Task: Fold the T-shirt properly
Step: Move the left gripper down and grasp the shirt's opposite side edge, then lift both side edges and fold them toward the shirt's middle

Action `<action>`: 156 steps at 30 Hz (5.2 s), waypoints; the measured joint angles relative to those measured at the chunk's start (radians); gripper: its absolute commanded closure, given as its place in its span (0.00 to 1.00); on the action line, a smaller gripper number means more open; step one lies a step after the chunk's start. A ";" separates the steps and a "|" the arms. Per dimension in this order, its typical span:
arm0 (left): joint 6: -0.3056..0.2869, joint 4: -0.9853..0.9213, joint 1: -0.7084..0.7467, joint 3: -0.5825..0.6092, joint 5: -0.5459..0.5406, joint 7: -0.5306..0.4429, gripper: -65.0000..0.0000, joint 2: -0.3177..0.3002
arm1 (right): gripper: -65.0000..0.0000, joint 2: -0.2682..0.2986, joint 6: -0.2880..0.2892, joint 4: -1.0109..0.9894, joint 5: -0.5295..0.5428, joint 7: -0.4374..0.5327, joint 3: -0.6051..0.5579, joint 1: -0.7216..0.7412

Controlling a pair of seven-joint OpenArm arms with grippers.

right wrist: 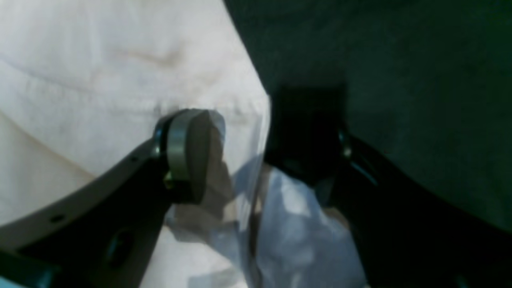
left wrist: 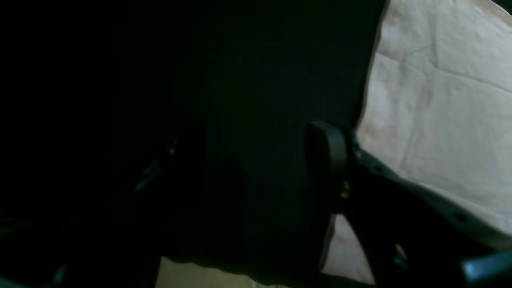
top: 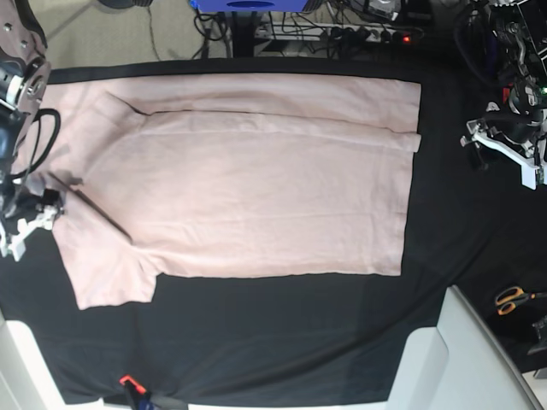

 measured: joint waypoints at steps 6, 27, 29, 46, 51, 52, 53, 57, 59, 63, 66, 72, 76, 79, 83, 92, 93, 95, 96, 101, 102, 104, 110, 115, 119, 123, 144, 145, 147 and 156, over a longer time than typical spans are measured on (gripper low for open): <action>0.000 0.000 -0.004 0.000 0.000 0.000 0.41 0.000 | 0.43 0.000 0.000 -0.010 0.004 0.010 0.000 0.003; -0.003 -0.377 -0.420 0.246 -0.001 -0.005 0.39 -0.055 | 1.00 -0.015 0.124 0.090 0.012 0.038 0.000 -0.037; 0.001 -0.496 -0.512 0.274 0.003 -0.004 0.37 -0.057 | 1.00 -0.024 0.135 0.140 -0.001 0.033 0.000 -0.056; 0.005 -1.374 -0.982 0.580 0.004 -0.397 0.02 -0.044 | 1.00 -0.035 0.143 0.207 0.002 0.030 -0.001 -0.094; 0.004 -1.439 -1.020 0.650 -0.001 -0.446 0.02 0.002 | 1.00 -0.036 0.143 0.207 0.001 0.027 0.000 -0.094; 0.004 -1.441 -1.020 0.652 0.000 -0.456 0.02 0.013 | 1.00 -0.036 0.143 0.207 0.001 0.027 0.000 -0.094; 0.005 -1.441 -1.020 0.649 0.000 -0.456 0.02 0.023 | 1.00 -0.036 0.143 0.207 0.001 0.028 0.000 -0.094; 0.003 -1.434 -1.002 0.641 -0.008 -0.481 0.02 0.045 | 1.00 -0.034 0.143 0.207 0.000 0.027 0.000 -0.095; 0.000 -1.434 -0.997 0.641 -0.008 -0.484 0.02 0.043 | 1.00 -0.033 0.143 0.207 0.000 0.027 0.000 -0.095; -0.005 -1.428 -0.988 0.640 -0.019 -0.490 0.02 0.041 | 1.00 -0.034 0.143 0.207 0.000 0.027 0.000 -0.095; -0.003 -1.429 -0.986 0.640 -0.018 -0.489 0.20 0.039 | 1.00 -0.033 0.143 0.207 0.000 0.027 0.000 -0.095; -0.009 -1.421 -0.944 0.637 -0.033 -0.517 0.76 0.029 | 1.00 -0.034 0.143 0.207 0.000 0.027 0.000 -0.095; -0.011 -1.421 -0.917 0.637 -0.038 -0.583 0.99 0.031 | 1.00 -0.033 0.143 0.207 0.000 0.028 0.000 -0.095; -0.016 -1.421 -0.908 0.636 -0.041 -0.603 1.00 0.031 | 1.00 -0.034 0.143 0.207 0.000 0.028 0.000 -0.095; -0.012 -1.400 -0.909 0.645 -0.030 -0.584 1.00 0.030 | 1.00 -0.034 0.142 0.207 0.000 0.051 0.000 -0.096; 0.001 -1.220 -0.843 0.652 -0.007 -0.468 1.00 0.026 | 1.00 -0.036 0.142 0.207 -0.001 0.163 0.000 -0.098; 0.002 -1.206 -0.842 0.651 0.000 -0.452 1.00 0.025 | 1.00 -0.036 0.143 0.207 0.000 0.174 0.000 -0.098; 0.001 -1.161 -0.820 0.649 -0.004 -0.438 1.00 0.016 | 1.00 -0.036 0.142 0.207 -0.001 0.176 0.000 -0.097; 0.001 -1.140 -0.808 0.649 -0.003 -0.434 1.00 0.008 | 1.00 -0.036 0.143 0.207 0.002 0.178 0.002 -0.097; 0.001 -1.061 -0.761 0.647 -0.005 -0.430 1.00 -0.017 | 1.00 -0.034 0.143 0.207 0.000 0.247 0.008 -0.098; 0.001 -1.049 -0.755 0.647 -0.004 -0.431 1.00 -0.020 | 1.00 -0.034 0.143 0.207 0.003 0.254 0.008 -0.097; 0.001 -1.025 -0.741 0.647 -0.005 -0.431 1.00 -0.023 | 1.00 -0.034 0.142 0.207 0.003 0.274 0.009 -0.098; -0.003 -0.982 -0.726 0.647 -0.005 -0.425 1.00 -0.037 | 1.00 -0.033 0.143 0.207 0.000 0.351 0.009 -0.097; -0.003 -0.981 -0.735 0.647 -0.007 -0.423 1.00 -0.041 | 1.00 -0.038 0.143 0.207 0.000 0.373 0.003 -0.088; 0.005 -0.932 -0.728 0.647 -0.002 -0.358 1.00 -0.041 | 1.00 -0.039 0.143 0.207 0.000 0.378 0.003 -0.076; 0.001 -0.829 -0.721 0.647 -0.007 -0.302 1.00 -0.041 | 1.00 -0.039 0.143 0.207 0.000 0.374 0.002 -0.078; 0.003 -0.560 -0.542 0.647 0.001 -0.102 1.00 -0.074 | 1.00 -0.042 0.263 0.497 0.034 -0.062 0.129 -0.209; 0.000 -0.524 -0.529 0.647 -0.003 -0.100 1.00 -0.076 | 1.00 -0.043 0.263 0.514 0.035 -0.074 0.129 -0.217; -0.004 -0.469 -0.493 0.649 -0.006 -0.087 1.00 -0.093 | 1.00 -0.054 0.263 0.544 0.037 -0.103 0.129 -0.230; 0.001 -0.423 -0.361 0.646 0.000 -0.080 1.00 -0.101 | 0.91 -0.074 0.262 0.550 0.038 -0.174 0.131 -0.271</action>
